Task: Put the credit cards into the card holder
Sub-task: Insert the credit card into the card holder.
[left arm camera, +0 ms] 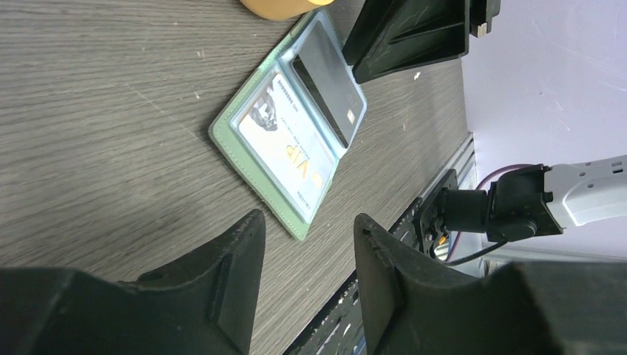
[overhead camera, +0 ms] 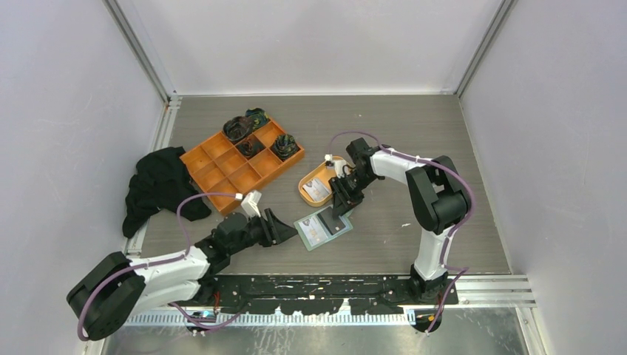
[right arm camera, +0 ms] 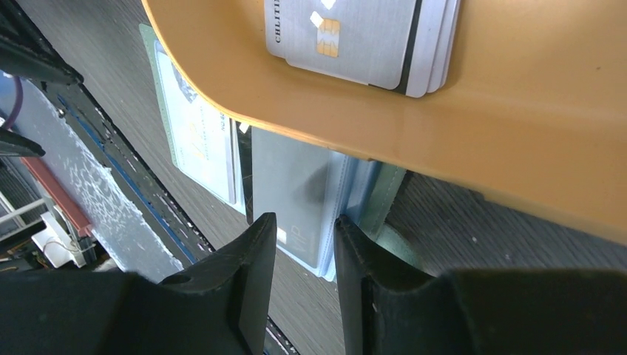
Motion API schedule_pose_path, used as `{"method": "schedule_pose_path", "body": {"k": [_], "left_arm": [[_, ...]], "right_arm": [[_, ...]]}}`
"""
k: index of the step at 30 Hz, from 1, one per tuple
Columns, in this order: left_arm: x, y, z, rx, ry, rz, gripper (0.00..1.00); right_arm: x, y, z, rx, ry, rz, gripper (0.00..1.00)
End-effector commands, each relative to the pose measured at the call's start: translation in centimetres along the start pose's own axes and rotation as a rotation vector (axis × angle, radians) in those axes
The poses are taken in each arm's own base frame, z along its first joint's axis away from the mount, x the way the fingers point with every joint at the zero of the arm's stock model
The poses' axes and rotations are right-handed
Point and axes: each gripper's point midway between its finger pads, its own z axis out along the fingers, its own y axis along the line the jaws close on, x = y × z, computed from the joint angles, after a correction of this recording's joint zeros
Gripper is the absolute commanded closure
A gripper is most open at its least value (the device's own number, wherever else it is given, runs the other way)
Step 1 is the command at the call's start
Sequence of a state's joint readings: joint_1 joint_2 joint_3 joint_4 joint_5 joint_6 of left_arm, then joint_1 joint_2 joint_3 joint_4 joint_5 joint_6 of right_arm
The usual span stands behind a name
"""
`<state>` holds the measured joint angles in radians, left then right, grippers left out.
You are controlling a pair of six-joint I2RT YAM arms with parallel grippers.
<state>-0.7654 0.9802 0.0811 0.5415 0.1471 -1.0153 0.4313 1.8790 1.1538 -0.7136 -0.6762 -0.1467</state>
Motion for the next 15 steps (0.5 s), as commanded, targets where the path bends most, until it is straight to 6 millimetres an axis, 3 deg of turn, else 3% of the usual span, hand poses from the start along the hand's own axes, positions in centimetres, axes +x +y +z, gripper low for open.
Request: {"method": "schedule_pose_path", "body": {"k": [1,6,15], "left_arm": [[-1.9,-4.0,0.9,0.133,-0.035,0.016,0.55],[-1.5,-4.4,1.9,0.146,-0.007,0.013,0.59],[-0.7,-4.6,3.9,0.170,0.042,-0.010,0.64]], "right_arm": [[-0.7,-0.1,-0.3,0.037,0.001,-0.029,0.59],[-0.7,0.2,-0.4,0.025,0.001,-0.027,0.59],[-1.1,2.9,-0.8,-0.126,-0.008,-0.006,0.61]]}}
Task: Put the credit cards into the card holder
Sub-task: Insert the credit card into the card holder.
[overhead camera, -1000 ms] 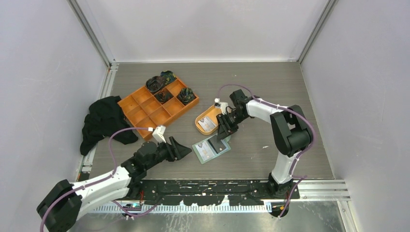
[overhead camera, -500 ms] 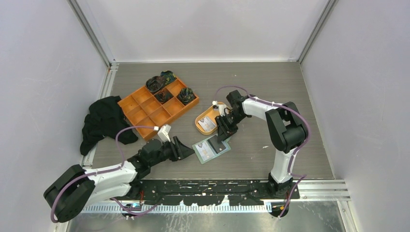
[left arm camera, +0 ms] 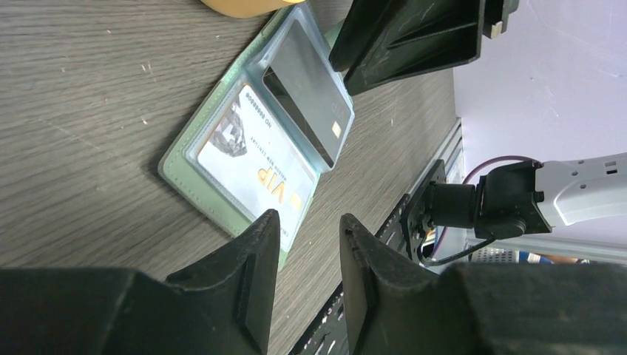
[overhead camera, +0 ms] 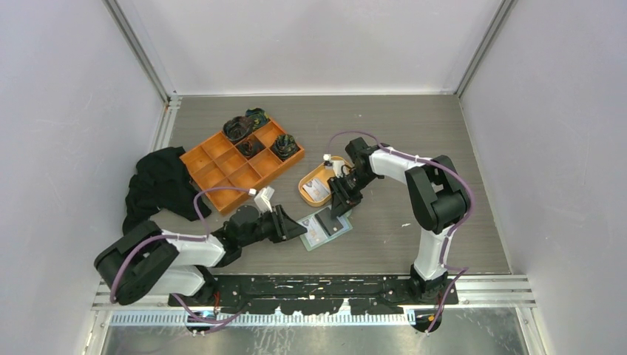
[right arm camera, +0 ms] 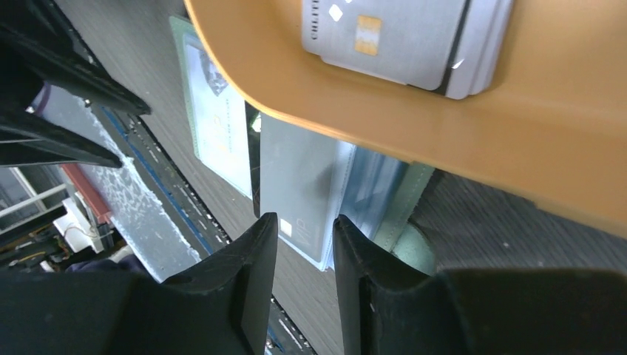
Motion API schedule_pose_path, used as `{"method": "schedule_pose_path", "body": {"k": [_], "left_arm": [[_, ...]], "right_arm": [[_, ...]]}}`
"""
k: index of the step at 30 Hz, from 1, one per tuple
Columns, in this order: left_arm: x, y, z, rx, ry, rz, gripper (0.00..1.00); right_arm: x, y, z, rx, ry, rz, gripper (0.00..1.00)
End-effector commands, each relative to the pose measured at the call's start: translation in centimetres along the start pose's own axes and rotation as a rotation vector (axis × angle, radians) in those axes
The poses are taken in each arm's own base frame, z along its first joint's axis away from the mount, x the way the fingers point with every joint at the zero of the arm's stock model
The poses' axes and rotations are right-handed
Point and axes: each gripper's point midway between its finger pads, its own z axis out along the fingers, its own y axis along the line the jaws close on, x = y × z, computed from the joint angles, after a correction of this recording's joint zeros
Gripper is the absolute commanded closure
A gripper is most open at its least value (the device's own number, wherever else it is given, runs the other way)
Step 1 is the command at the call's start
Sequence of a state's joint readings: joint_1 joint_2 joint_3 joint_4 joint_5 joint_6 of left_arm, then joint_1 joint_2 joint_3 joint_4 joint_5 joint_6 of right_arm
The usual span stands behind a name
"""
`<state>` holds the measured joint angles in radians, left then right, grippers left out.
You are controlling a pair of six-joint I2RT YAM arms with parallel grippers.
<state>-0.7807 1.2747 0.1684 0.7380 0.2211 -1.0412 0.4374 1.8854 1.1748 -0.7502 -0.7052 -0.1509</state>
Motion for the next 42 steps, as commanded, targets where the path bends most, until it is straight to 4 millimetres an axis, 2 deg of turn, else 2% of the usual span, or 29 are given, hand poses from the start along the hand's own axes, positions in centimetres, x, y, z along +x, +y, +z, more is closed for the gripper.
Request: {"method": "schedule_pose_path", "body": {"k": [1,8,18,35,40,42], "left_arm": [[-1.5,-3.5,1.2,0.140,-0.035,0.017,0.64],[-0.7,-3.2,2.7,0.168,0.004,-0.025,0.65],[-0.2,-2.0,4.2,0.173,0.003,-0.087,0.64],[0.0,-0.9,4.4,0.128,0.000,-0.103,0.55],[-0.1,-0.4,4.3,0.106,-0.008,-0.114,0.57],[-0.1,-0.2,4.3,0.099,-0.014,-0.117,0.62]], "right_arm": [[-1.2,2.3,-0.6,-0.104,-0.024,-0.008,0.61],[-1.2,2.5,-0.4,-0.146,-0.020,0.033,0.62],[-1.8,4.3,-0.8,-0.273,-0.047,0.072,0.62],[-2.1,5.9,-0.3,-0.414,-0.056,0.143,0.61],[-1.8,6.6,0.1,-0.435,-0.039,0.135,0.61],[-1.8,6.8,0.2,-0.442,-0.034,0.131,0.61]]}}
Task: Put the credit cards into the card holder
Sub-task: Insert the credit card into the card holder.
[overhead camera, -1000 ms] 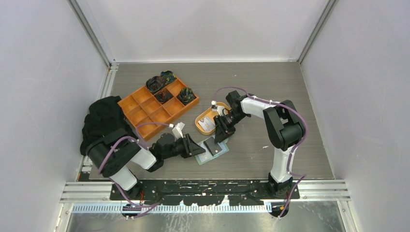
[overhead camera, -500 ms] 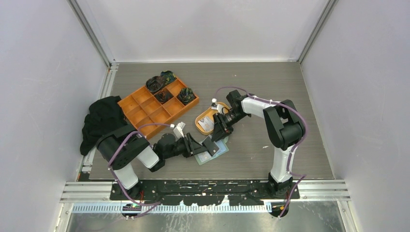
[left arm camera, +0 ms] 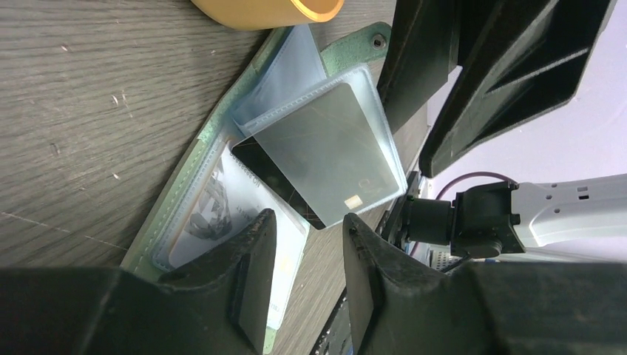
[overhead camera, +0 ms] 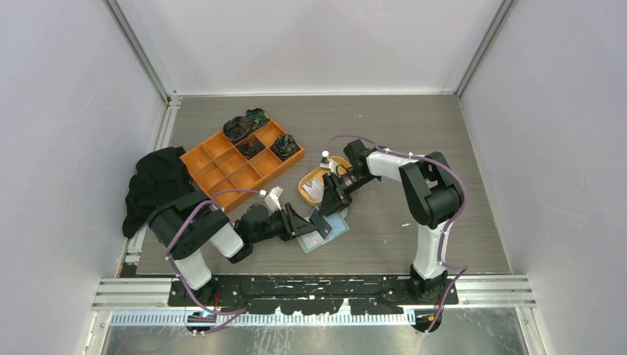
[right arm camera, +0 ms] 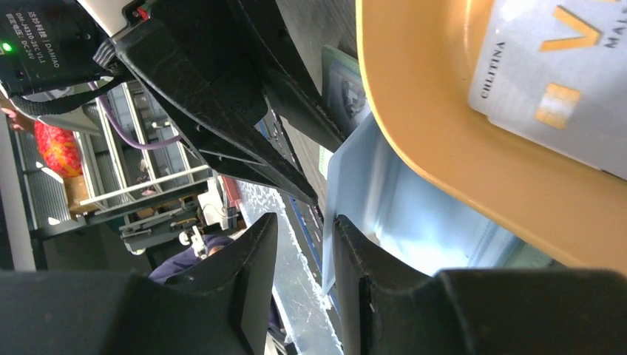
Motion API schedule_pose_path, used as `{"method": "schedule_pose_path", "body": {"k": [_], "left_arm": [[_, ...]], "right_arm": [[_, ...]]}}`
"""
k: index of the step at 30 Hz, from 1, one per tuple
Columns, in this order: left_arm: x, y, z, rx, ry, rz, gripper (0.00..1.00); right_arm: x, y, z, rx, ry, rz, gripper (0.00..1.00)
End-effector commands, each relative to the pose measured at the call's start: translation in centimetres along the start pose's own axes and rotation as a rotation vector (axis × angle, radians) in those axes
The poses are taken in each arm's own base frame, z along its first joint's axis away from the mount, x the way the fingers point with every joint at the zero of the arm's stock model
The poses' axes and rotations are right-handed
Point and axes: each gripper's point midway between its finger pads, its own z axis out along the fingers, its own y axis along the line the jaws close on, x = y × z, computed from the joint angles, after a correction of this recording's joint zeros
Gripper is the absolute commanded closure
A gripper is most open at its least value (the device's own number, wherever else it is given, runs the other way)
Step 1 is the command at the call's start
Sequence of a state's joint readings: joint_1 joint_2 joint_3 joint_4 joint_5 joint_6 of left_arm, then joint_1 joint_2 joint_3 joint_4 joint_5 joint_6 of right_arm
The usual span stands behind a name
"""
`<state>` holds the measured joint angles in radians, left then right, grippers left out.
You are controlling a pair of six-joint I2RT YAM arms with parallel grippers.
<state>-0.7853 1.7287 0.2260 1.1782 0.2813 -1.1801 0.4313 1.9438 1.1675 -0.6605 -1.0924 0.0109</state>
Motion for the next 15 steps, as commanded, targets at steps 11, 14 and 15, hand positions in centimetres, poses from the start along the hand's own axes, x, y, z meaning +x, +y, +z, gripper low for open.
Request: {"method": "schedule_pose_path", "body": {"k": [11,14,15], "left_arm": [[-1.0,-0.8,-0.7,0.025,-0.065,0.011,0.62],[-0.9,-0.5,-1.0,0.016,-0.068,0.009,0.62],[-0.9,-0.4,-1.1,0.013,-0.068,0.009,0.61]], "right_arm": [[0.9,2.1,1.8,-0.094,0.060,-0.034,0.60],[1.3,2.4,2.2,-0.097,0.077,-0.037,0.60],[1.3,2.4,2.3,-0.093,0.080,-0.040,0.60]]}}
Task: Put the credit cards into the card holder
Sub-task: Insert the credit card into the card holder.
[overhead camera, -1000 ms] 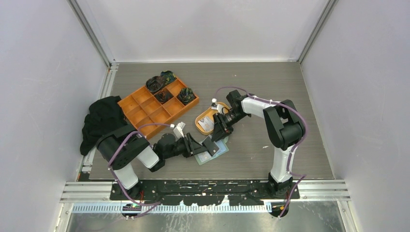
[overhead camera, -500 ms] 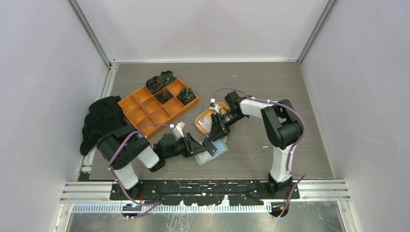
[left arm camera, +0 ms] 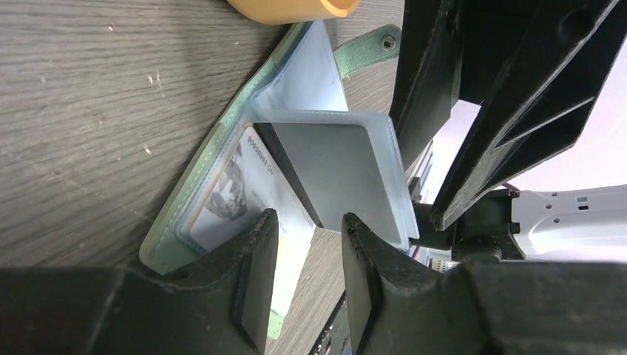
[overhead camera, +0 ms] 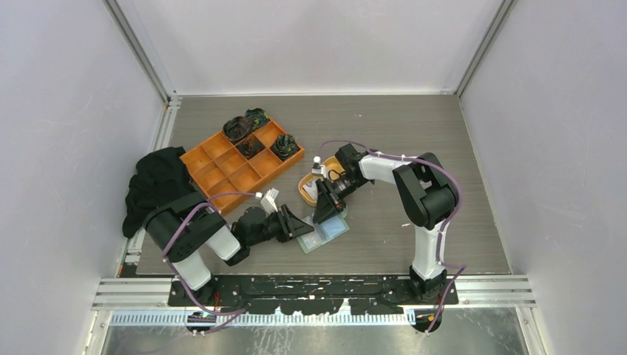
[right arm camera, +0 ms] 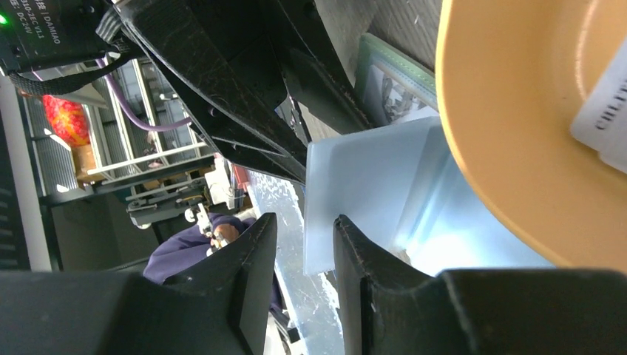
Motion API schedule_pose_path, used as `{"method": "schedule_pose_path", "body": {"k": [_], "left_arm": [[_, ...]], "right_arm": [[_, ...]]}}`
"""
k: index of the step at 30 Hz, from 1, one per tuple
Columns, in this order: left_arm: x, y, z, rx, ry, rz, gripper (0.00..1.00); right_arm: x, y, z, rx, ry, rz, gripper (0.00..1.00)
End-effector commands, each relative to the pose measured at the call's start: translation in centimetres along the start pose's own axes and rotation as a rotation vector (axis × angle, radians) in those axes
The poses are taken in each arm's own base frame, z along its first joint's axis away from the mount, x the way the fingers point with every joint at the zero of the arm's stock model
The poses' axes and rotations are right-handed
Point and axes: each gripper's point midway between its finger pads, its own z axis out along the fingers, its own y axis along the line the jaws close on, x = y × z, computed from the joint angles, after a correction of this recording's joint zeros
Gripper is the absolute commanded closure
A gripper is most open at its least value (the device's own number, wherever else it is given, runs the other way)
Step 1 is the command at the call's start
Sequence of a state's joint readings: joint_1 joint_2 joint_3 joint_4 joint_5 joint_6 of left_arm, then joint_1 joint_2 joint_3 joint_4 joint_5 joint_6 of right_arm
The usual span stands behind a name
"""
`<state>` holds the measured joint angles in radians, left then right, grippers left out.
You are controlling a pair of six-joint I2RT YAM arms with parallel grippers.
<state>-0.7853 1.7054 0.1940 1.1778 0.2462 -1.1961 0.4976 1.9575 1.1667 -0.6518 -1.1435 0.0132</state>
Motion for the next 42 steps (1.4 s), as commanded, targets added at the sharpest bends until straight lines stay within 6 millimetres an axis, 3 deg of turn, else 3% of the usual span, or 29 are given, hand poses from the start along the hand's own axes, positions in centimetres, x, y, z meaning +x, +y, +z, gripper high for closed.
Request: {"method": "schedule_pose_path", "body": {"k": [1,13,18,26,30,33,36,42], "left_arm": [[-0.6,-0.9,-0.5,0.035,-0.038,0.026,0.61],[-0.5,-0.7,-0.5,0.029,-0.034,0.025,0.61],[-0.5,-0.8,-0.5,0.032,-0.034,0.026,0.61],[-0.4,-0.7,-0.6,0.032,-0.031,0.028,0.61],[-0.4,-0.7,-0.7,0.034,-0.031,0.030,0.61],[-0.4,-0.8,-0.7,0.036,-0.030,0.031,0.61],[-0.4,-0.9,-0.6,0.038,-0.031,0.031,0.61],[-0.4,-1.0,-0.6,0.042,-0.029,0.031,0.61]], "right_arm": [[0.1,0.7,0.6,-0.029,0.020,-0.020,0.60],[0.0,-0.7,0.3,0.091,0.030,-0.072,0.67],[0.1,0.3,-0.5,0.109,0.036,-0.167,0.56],[1.9,1.5,-1.9,0.185,0.105,-0.579,0.37],[3.2,0.3,-2.7,0.266,0.144,-0.855,0.33],[3.8,-0.7,-2.8,0.314,0.132,-1.072,0.20],[3.2,-1.4,-2.2,0.387,0.106,-1.205,0.12],[1.8,-2.0,-0.4,0.500,0.085,-1.277,0.12]]}}
